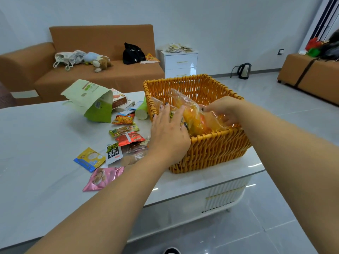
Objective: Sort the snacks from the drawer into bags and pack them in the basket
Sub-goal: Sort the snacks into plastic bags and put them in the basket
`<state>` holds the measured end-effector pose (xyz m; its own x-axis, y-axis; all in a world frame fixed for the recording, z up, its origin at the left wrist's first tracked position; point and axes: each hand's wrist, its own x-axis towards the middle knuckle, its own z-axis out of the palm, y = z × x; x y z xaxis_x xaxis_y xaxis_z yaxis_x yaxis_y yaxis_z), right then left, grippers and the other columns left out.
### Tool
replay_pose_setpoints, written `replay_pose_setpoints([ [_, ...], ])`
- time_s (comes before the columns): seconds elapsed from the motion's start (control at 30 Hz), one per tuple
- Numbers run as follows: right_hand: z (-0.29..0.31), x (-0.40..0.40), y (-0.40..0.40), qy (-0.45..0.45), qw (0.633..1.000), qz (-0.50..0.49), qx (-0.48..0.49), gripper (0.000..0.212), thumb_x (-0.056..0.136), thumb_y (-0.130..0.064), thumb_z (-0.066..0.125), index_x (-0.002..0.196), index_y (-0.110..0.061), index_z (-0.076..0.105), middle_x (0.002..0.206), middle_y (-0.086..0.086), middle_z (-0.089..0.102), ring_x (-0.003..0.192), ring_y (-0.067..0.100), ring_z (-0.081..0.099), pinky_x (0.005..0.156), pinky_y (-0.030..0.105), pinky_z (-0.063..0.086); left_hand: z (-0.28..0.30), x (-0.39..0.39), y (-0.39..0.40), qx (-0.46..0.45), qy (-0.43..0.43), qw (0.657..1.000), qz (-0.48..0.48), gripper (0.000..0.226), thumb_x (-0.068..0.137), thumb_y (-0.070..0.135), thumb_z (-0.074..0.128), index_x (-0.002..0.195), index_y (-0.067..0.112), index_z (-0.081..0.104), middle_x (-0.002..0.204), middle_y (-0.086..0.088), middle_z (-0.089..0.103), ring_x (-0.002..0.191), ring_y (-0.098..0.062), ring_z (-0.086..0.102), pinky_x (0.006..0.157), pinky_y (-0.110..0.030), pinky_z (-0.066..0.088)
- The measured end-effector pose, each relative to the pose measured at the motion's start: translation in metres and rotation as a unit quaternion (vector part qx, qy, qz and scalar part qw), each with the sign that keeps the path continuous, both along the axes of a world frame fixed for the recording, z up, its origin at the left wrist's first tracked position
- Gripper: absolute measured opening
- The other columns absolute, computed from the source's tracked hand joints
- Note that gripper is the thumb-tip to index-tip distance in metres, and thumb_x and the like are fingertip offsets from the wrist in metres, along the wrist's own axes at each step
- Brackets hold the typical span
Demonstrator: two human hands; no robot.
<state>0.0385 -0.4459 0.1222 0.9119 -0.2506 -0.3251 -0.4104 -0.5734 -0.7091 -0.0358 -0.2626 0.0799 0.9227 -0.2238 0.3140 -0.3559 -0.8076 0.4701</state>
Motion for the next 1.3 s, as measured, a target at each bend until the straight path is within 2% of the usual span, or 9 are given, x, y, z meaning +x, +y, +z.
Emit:
replay_pose_setpoints([
  [0.2,-0.005,-0.002,0.001,0.027,0.995,0.076,0.064,0.058,0.101,-0.053,0.027,0.150,-0.021,0.028,0.154,0.007,0.032,0.142,0.032,0.028,0.113,0.049,0.023,0.002,-0.002,0.000,0.000,-0.001,1.000,-0.005,0.056,0.102,0.026,0.034,0.154,0.030,0.016,0.164,-0.007,0.001,0.151,-0.021,-0.005,0.120,-0.039,-0.005],
  [0.47,-0.007,-0.005,0.005,0.044,0.984,0.164,0.051,0.036,0.102,-0.047,0.031,0.119,-0.026,0.055,0.125,0.006,0.062,0.110,0.025,0.059,0.108,0.047,0.038,0.000,-0.001,0.001,0.000,0.003,1.000,-0.007,0.055,0.102,0.027,0.033,0.154,0.029,0.017,0.164,-0.007,0.002,0.151,-0.021,-0.005,0.121,-0.041,-0.004],
  [0.53,-0.005,-0.009,0.007,0.027,0.986,0.164,0.026,0.035,0.101,-0.047,0.031,0.116,-0.027,0.056,0.130,0.007,0.059,0.116,0.028,0.056,0.109,0.048,0.038,0.000,0.000,0.001,0.001,0.007,1.000,-0.006,0.055,0.102,0.027,0.033,0.154,0.029,0.017,0.164,-0.007,0.001,0.151,-0.021,-0.006,0.121,-0.041,-0.005],
  [0.67,0.000,-0.020,0.016,-0.041,0.990,0.120,-0.064,0.057,0.100,-0.048,0.031,0.140,-0.009,0.045,0.146,0.014,0.044,0.132,0.035,0.042,0.110,0.049,0.034,0.002,0.000,0.002,0.014,0.023,1.000,-0.011,0.059,0.102,0.031,0.031,0.156,0.029,0.007,0.164,-0.006,-0.003,0.151,-0.021,-0.009,0.120,-0.040,-0.006],
  [0.77,0.010,-0.043,0.031,-0.119,0.973,0.149,-0.127,0.045,0.104,-0.027,0.029,0.124,0.003,0.056,0.129,0.021,0.056,0.118,0.033,0.051,0.099,0.043,0.040,0.007,-0.004,0.008,0.016,0.043,0.998,-0.031,0.062,0.103,0.036,0.031,0.156,0.025,0.002,0.164,-0.006,-0.004,0.151,-0.020,-0.010,0.120,-0.040,-0.005],
  [0.97,0.025,-0.100,0.055,-0.182,0.969,0.144,-0.088,0.045,0.103,-0.031,0.038,0.144,-0.013,0.039,0.129,0.007,0.056,0.117,0.028,0.055,0.095,0.040,0.047,0.023,-0.041,0.041,-0.090,0.093,0.989,-0.067,0.057,0.105,0.032,0.037,0.156,0.021,0.015,0.164,0.000,0.010,0.151,-0.014,0.006,0.119,-0.033,0.013],
  [1.03,0.021,-0.122,0.069,-0.194,0.960,0.174,-0.103,0.055,0.101,-0.033,0.042,0.151,-0.018,0.025,0.135,0.001,0.048,0.129,0.027,0.046,0.105,0.041,0.039,0.023,-0.062,0.061,-0.090,0.095,0.990,-0.051,0.054,0.104,0.031,0.038,0.155,0.022,0.022,0.163,0.000,0.015,0.150,-0.014,0.012,0.117,-0.029,0.015],
  [1.17,-0.009,-0.167,0.108,-0.195,0.961,0.185,-0.073,0.073,0.098,-0.039,0.048,0.155,-0.026,0.004,0.162,-0.002,-0.004,0.149,0.019,-0.007,0.118,0.042,0.008,0.019,-0.103,0.121,-0.103,0.073,0.992,0.012,0.044,0.102,0.018,0.043,0.145,0.024,0.045,0.158,0.005,0.029,0.146,-0.010,0.024,0.106,-0.015,0.021],
  [1.3,-0.040,-0.210,0.170,-0.211,0.958,0.189,-0.035,0.070,0.098,-0.035,0.050,0.154,-0.024,0.010,0.162,-0.002,-0.008,0.148,0.019,-0.012,0.119,0.037,0.004,0.000,-0.143,0.195,-0.112,0.095,0.985,0.086,0.035,0.100,0.018,0.050,0.132,0.029,0.057,0.153,0.014,0.032,0.144,-0.012,0.030,0.112,-0.022,0.024],
])
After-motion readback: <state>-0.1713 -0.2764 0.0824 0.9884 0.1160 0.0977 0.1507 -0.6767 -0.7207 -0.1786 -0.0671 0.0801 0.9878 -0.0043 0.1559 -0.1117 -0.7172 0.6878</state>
